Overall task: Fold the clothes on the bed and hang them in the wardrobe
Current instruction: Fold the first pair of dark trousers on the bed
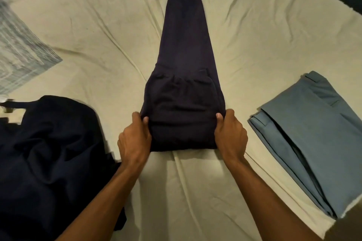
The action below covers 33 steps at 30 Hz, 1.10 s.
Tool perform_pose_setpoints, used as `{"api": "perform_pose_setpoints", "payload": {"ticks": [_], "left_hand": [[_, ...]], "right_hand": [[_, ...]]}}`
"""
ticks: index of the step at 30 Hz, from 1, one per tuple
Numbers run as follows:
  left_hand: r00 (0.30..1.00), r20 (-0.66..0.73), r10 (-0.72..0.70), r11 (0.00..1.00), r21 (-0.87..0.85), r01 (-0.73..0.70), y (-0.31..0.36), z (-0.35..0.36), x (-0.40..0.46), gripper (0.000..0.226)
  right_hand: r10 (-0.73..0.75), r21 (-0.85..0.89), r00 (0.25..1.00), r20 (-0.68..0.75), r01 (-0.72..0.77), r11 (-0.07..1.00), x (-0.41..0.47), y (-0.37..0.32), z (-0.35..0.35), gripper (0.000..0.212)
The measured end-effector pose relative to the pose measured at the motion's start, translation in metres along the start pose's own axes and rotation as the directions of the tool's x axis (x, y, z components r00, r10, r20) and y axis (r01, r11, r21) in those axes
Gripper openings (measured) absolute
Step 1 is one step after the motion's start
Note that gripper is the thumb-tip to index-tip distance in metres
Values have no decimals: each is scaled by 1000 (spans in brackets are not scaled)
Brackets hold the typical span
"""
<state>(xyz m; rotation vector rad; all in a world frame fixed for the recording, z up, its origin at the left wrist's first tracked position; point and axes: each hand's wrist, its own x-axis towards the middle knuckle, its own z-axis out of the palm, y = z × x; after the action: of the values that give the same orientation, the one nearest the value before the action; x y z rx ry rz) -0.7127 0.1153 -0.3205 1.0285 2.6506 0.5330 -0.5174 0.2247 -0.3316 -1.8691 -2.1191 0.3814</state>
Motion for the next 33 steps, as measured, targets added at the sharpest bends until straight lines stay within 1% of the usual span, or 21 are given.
{"api": "perform_pose_setpoints", "payload": {"ticks": [2, 3, 4, 6, 7, 8, 10, 13, 16, 19, 21, 23, 25, 27, 28, 30, 32, 33], "left_hand": [[997, -50, 53, 998, -23, -54, -2, -3, 8, 19], [997, -42, 69, 998, -11, -69, -7, -3, 9, 19], [997, -18, 81, 997, 15, -81, -14, -2, 7, 20], [994, 58, 94, 992, 76, -98, -26, 2, 0, 20], [992, 89, 93, 990, 95, -101, -30, 4, -2, 21], [991, 100, 90, 989, 108, -101, -31, 5, -1, 22], [995, 86, 60, 991, 116, -69, -32, 4, 5, 25], [998, 54, 36, 998, 56, -40, -24, -4, 18, 28], [994, 24, 108, 994, -12, -108, -6, -8, 42, 27], [984, 35, 174, 982, -81, -170, 21, -4, 78, 37], [987, 59, 152, 981, -129, -143, 40, 2, 101, 48], [993, 75, 93, 980, -184, -78, 54, 8, 123, 49], [993, 118, 25, 971, -240, 4, 61, 14, 139, 39], [989, 141, -38, 968, -239, 71, 60, 17, 145, 28], [992, 115, -44, 968, -242, 71, 58, 18, 145, 24], [1000, -1, -18, 961, -275, 17, 56, 17, 143, 16], [996, -88, 27, 957, -284, -51, 63, 12, 147, 13], [992, -113, 60, 961, -261, -88, 67, 12, 152, 13]], "right_hand": [[-78, 43, 991, -113, 83, 996, 6, -3, -3, 37], [-81, 39, 991, -106, 85, 996, 6, -2, -4, 37], [-63, 17, 997, -41, 63, 998, 6, 1, -5, 37], [15, -83, 989, 145, -3, 997, 0, 10, -3, 37], [44, -115, 978, 204, -21, 993, -2, 13, -3, 37], [64, -126, 970, 233, -35, 991, -1, 14, -4, 37], [95, -147, 964, 250, -59, 987, 4, 10, -7, 40], [111, -136, 965, 237, -80, 988, 16, 4, -13, 48], [49, -116, 976, 210, -25, 993, 37, -9, -15, 53], [13, -71, 970, 242, 4, 997, 69, -30, -10, 58], [19, -34, 964, 265, -10, 999, 92, -42, -1, 63], [50, 32, 960, 275, -61, 998, 114, -49, 9, 67], [80, 111, 960, 267, -113, 987, 127, -51, 15, 62], [75, 165, 963, 259, -121, 979, 128, -52, 18, 49], [54, 186, 969, 240, -101, 977, 126, -51, 18, 43], [-18, 215, 984, 175, -20, 976, 122, -49, 15, 35], [-79, 221, 992, 102, 55, 974, 130, -52, 8, 33], [-96, 201, 992, 80, 78, 976, 137, -54, 8, 33]]}}
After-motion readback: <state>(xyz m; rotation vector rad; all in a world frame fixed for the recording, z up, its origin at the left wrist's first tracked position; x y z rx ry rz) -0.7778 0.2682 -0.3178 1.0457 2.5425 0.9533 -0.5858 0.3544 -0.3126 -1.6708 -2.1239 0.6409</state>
